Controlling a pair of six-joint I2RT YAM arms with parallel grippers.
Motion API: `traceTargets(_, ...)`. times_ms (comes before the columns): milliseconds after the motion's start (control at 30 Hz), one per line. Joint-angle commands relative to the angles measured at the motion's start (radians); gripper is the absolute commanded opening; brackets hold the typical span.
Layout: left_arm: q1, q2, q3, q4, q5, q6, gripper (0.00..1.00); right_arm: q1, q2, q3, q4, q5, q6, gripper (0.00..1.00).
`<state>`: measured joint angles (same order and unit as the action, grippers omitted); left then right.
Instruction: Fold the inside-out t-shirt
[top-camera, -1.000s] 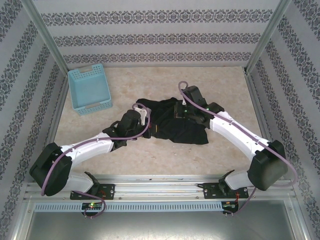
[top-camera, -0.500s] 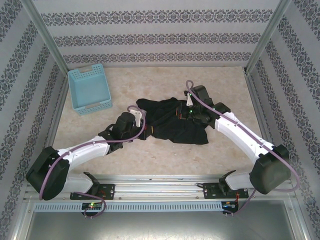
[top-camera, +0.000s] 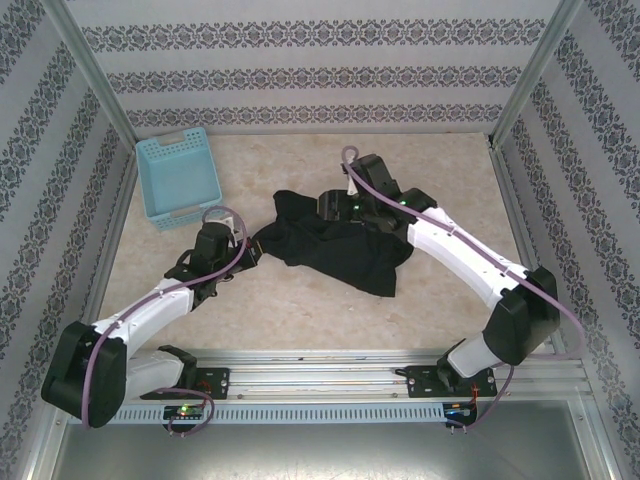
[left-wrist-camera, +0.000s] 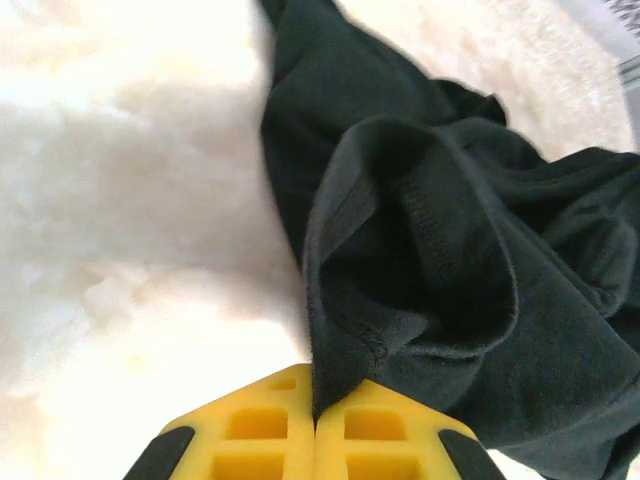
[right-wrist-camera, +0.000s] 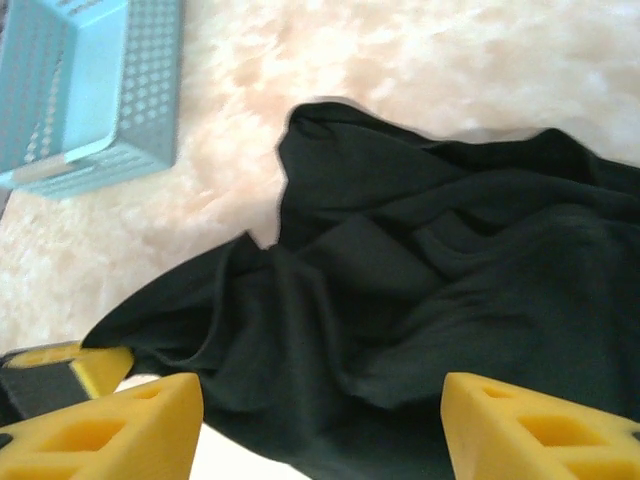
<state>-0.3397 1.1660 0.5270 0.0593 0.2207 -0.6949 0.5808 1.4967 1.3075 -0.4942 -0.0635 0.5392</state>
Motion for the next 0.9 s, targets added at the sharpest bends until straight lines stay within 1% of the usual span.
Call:
traceTargets(0, 0.015, 0.028, -0.02, -0.055, -0.01, -0.037, 0.0, -0.101, -0.07, -0.116, -0.021, 0.067, -0.002, 0.71)
traceTargets(100, 0.019, 0.048, -0.028, -0.045, -0.017, -0.05, 0.0, -0.192, -0.083, -0.236, -0.022, 0.114, 0.005, 0.76)
traceTargets(233, 0.023, 0.057, -0.02, -0.062, -0.044, -0.055, 0.0, -0.295, -0.052, -0.358, 0.029, 0.088, 0.016, 0.76)
traceTargets(400, 0.028, 0.057, -0.015, -0.075, -0.053, -0.059, 0.0, -0.341, 0.026, -0.403, 0.063, 0.098, 0.036, 0.76)
traceTargets(467, 0.027, 0.054, -0.015, -0.075, -0.053, -0.063, 0.0, -0.342, 0.067, -0.404, 0.082, 0.08, 0.04, 0.72)
traceTargets(500, 0.027, 0.053, -0.016, -0.076, -0.053, -0.063, 0.0, -0.342, 0.088, -0.403, 0.094, 0.062, 0.041, 0.69)
traceTargets(533, 0.027, 0.051, -0.017, -0.076, -0.055, -0.065, 0.0, -0.342, 0.106, -0.4, 0.108, 0.035, 0.04, 0.64)
traceTargets(600, 0.028, 0.049, -0.015, -0.081, -0.058, -0.066, 0.0, -0.342, 0.123, -0.393, 0.125, -0.002, 0.038, 0.49)
traceTargets(667, 0.027, 0.041, -0.014, -0.091, -0.064, -0.062, 0.0, -0.341, 0.101, -0.389, 0.113, 0.016, 0.038, 0.25)
traceTargets(733, 0.028, 0.034, -0.012, -0.098, -0.071, -0.058, 0.0, -0.347, 0.044, -0.383, 0.075, 0.076, 0.029, 0.04)
traceTargets(767, 0.028, 0.031, -0.006, -0.102, -0.073, -0.051, 0.0, -0.353, 0.001, -0.38, 0.049, 0.11, 0.022, 0.0)
traceTargets(867, 0.028, 0.042, 0.027, -0.094, -0.051, -0.029, 0.0, -0.377, -0.153, -0.361, -0.032, 0.18, -0.007, 0.0)
